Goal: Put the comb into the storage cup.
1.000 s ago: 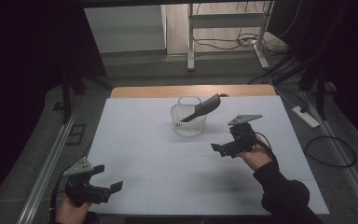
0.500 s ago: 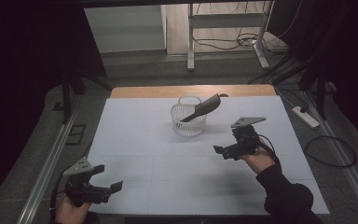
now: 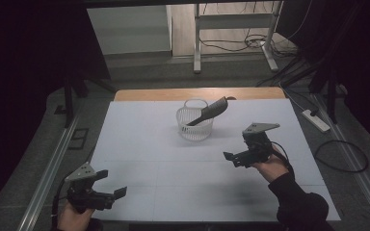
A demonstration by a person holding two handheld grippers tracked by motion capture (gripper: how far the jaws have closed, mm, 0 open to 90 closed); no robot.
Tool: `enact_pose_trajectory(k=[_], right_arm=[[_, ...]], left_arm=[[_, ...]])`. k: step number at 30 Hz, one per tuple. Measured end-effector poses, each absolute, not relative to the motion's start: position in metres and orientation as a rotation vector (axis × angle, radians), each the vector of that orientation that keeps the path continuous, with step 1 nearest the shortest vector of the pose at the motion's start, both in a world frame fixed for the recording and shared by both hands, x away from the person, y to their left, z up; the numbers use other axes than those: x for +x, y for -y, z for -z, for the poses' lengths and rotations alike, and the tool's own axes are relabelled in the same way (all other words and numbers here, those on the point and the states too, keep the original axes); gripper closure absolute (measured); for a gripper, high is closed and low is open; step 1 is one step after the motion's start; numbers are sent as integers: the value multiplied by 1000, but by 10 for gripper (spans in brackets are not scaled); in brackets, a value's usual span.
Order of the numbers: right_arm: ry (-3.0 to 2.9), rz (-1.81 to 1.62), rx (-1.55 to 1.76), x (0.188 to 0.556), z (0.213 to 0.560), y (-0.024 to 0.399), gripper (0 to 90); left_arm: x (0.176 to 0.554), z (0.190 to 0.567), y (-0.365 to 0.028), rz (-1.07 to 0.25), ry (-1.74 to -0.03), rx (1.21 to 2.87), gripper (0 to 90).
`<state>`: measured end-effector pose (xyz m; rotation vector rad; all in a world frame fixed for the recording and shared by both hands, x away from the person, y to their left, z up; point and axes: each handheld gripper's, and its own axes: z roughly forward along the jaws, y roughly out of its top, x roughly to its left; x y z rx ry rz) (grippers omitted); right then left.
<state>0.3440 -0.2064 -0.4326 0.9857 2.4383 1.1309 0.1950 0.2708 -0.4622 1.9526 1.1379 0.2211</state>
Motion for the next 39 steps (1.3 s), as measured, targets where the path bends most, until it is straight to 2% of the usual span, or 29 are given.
enact_pose_trajectory(k=[39], right_arm=[[-2424, -1072, 1054, 313, 438, 246, 0]], left_arm=[[195, 462, -270, -222, -1141, 1954, 6]])
